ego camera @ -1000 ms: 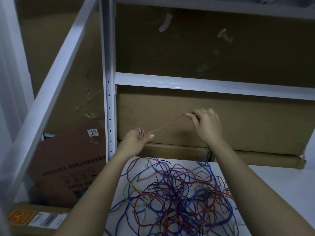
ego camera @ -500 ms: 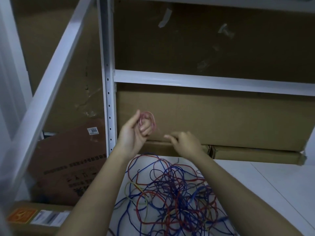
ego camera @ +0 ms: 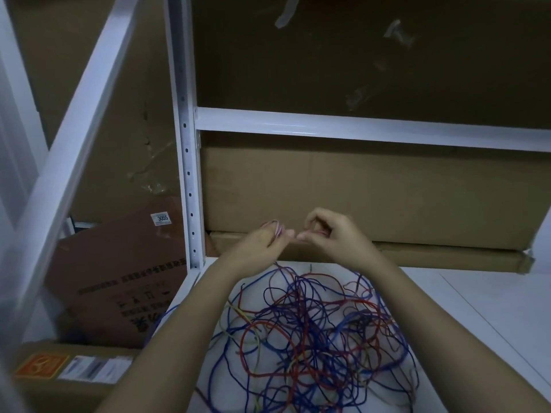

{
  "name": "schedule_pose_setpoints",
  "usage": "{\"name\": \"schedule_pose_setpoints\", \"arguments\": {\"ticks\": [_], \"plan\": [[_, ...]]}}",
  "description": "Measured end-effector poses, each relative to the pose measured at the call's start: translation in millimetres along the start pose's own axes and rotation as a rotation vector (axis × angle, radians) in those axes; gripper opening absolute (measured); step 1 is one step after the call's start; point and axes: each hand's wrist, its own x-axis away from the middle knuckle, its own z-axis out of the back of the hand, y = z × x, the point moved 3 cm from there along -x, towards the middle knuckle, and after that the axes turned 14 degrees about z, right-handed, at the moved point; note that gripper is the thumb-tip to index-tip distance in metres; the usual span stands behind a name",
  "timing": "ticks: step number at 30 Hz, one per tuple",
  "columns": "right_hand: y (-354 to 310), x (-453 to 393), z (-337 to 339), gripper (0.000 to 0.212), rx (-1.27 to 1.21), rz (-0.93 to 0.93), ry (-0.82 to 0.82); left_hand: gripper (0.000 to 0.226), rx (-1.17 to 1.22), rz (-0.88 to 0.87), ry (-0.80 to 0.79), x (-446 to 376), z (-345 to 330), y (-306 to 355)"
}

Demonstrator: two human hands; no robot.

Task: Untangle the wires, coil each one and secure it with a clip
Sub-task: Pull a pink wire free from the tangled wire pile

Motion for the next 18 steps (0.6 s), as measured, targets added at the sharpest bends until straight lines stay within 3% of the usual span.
{"name": "schedule_pose_setpoints", "arguments": {"ticks": [3, 7, 10, 12, 15, 18], "plan": [[17, 1, 8, 0.011, -0.019, -0.073, 0.03, 0.046, 0.105, -0.024, -0.049, 2, 2, 7], [32, 16, 14, 0.02, 0.134, -0.151, 0.086, 0.034, 0.428, 0.034, 0.076, -2, 14, -1], [38, 16, 4, 0.016, 0.341, -0.222, -0.167, 0.033, 0.558, 0.084, 0.158, -8, 22, -8], [42, 12, 1, 0.016, 0.216, -0.346, -0.254, 0.033, 0.649, 0.11, 0.184, -9, 25, -7], [37, -5, 11, 0.034, -0.078, -0.529, -0.063, 0.036, 0.687, 0.085, 0.27, -7, 32, 0], [24, -37, 36, 0.038, 0.083, -0.474, 0.267, 0.034, 0.683, 0.065, 0.293, -9, 38, 8]]}}
